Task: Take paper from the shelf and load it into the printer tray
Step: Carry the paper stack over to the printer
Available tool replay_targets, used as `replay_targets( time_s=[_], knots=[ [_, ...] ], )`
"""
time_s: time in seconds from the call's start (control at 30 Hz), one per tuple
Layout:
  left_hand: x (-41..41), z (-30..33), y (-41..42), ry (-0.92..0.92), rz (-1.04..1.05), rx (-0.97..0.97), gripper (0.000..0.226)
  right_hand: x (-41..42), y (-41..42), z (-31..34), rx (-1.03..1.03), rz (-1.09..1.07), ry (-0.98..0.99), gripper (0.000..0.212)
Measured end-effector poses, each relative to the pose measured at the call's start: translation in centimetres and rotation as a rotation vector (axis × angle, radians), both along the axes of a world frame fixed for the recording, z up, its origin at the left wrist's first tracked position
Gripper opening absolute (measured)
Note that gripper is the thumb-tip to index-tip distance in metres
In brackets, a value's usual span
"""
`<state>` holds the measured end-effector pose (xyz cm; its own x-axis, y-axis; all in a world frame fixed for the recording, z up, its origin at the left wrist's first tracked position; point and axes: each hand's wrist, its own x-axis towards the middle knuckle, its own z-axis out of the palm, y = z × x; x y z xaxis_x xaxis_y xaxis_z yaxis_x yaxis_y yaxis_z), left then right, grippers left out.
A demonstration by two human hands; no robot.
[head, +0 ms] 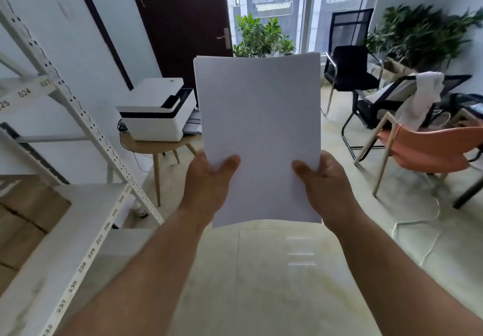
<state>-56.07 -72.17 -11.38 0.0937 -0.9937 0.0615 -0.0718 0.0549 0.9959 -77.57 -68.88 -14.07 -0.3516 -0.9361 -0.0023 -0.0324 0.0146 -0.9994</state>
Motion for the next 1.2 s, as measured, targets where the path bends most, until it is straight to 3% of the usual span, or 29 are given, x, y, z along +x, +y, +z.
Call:
replay_targets(
  time_s=[0.6,1.2],
  knots=[
    [-14.6,-1.0,-18.8,0.039,0.041,0.033,0.028,-14.5,-19.8,-0.8,0.015,0.046,-0.004,0.009],
    [-14.3,-4.1,-42.7,0.085,0.108,0.111,0.027,-14.6,-44.6,-2.6,0.066,0.118,0.018,0.015]
  ],
)
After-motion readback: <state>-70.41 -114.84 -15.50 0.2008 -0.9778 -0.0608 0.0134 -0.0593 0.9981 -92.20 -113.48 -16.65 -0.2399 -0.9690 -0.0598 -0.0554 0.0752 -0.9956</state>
